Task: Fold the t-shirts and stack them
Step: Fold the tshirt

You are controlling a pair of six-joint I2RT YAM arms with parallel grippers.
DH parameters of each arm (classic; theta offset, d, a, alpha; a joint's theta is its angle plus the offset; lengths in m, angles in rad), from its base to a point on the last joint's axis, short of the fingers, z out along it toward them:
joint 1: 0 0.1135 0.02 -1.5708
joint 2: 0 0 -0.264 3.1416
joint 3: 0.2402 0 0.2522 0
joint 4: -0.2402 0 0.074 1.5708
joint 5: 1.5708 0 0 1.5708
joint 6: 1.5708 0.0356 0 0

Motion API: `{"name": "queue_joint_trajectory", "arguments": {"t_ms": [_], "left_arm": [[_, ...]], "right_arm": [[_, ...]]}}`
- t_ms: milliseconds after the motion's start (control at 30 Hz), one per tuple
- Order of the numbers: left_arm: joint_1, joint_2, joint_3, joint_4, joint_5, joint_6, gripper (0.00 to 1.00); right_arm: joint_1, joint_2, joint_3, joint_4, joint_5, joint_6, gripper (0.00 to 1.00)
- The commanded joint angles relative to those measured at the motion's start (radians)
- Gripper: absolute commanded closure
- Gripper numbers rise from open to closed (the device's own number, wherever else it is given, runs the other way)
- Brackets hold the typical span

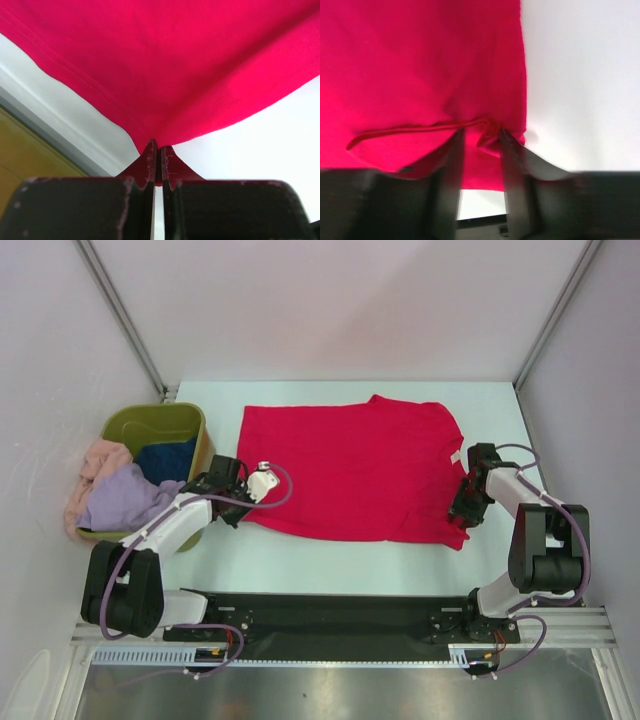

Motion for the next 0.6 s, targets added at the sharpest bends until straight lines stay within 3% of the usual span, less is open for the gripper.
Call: {"name": "queue_joint_trajectory", "arguments": {"t_ms": [0, 67, 233, 333, 567], "left_arm": [[0.000, 0.000, 0.050, -0.004, 0.018, -0.007, 0.96], [0.000, 0.001, 0.060, -0.011, 0.018, -0.003, 0.96], [0.000, 0.000, 0.066, -0.016, 0.012, 0.000, 0.96], [0.000, 0.001, 0.072, -0.019, 0.011, 0.002, 0.97], [0.002, 0.023, 0.150, -0.028, -0.020, -0.001, 0.98]], "right_arm": [[0.006, 0.003, -0.008, -0.020, 0.033, -0.013, 0.71], [0.006, -0.003, 0.001, -0.020, 0.036, -0.007, 0.82], [0.009, -0.040, 0.024, -0.038, 0.088, -0.010, 0.88], [0.009, -0.053, 0.037, -0.049, 0.105, -0.015, 1.00], [0.020, -0.180, 0.133, -0.001, 0.053, -0.114, 1.00]]}}
